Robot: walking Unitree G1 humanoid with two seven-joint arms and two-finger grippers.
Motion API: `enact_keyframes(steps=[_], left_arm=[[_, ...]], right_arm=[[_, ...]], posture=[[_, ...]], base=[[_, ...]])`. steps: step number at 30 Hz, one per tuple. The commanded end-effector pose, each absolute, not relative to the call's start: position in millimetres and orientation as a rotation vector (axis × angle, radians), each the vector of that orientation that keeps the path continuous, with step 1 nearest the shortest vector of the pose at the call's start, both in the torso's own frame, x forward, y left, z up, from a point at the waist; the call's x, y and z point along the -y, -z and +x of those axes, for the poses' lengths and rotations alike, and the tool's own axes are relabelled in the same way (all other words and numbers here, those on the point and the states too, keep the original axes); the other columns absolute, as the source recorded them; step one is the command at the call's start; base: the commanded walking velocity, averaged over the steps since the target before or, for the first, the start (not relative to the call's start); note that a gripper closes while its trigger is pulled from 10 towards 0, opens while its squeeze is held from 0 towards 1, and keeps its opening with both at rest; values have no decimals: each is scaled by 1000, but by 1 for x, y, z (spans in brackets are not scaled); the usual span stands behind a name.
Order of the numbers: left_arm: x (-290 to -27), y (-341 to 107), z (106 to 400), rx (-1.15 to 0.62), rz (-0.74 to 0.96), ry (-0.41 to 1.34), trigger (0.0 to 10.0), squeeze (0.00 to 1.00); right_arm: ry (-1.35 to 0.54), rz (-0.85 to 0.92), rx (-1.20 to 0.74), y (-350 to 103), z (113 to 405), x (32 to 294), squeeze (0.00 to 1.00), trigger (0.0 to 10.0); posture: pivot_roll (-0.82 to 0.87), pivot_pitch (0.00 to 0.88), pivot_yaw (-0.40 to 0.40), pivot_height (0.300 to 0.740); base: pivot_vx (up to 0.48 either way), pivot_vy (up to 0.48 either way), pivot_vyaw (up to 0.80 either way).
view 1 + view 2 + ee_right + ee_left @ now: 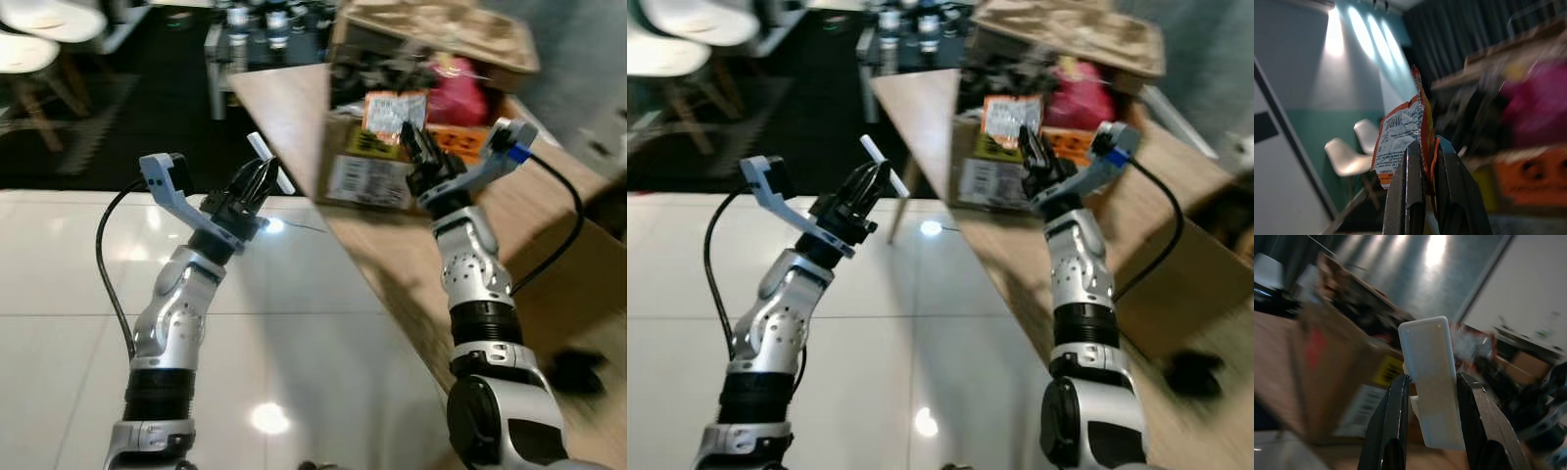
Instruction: Picking trash to rubbish bin
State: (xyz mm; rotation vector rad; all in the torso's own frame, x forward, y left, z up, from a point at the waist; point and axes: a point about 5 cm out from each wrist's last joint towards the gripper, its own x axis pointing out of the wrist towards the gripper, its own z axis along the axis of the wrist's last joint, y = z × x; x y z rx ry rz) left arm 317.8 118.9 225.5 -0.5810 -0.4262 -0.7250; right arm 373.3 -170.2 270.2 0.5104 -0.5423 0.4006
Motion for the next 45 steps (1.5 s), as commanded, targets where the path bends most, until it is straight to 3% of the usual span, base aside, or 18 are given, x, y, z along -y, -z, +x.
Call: enact_keyframes(steps=[1,9,19,22,30,45], left_arm=[[-113,-226,314,425,-583,767,10000,0],[-109,-228,311,432,-597,808,10000,0],[-107,-229,310,438,-608,829,10000,0],[-106,-229,309,442,-611,834,10000,0],[-107,-230,309,449,-610,832,10000,0],[-103,-232,309,454,-612,856,10000,0]], right_arm=[[-411,505,578,-282,370,172,0,10000],[-439,415,691,-324,354,173,0,10000],[-277,247,733,-356,346,195,0,10000],[-142,110,659,-352,350,214,0,10000],[-54,-91,585,-352,350,224,0,10000],[-63,-237,300,-312,366,214,0,10000]], posture=[[45,97,-39,740],[40,96,-38,740],[30,97,-39,740],[28,97,-40,740],[22,96,-50,740],[20,91,-48,740]], base=[[0,0,-800],[0,0,-800],[0,0,-800],[0,0,-158],[0,0,0],[0,0,0]])
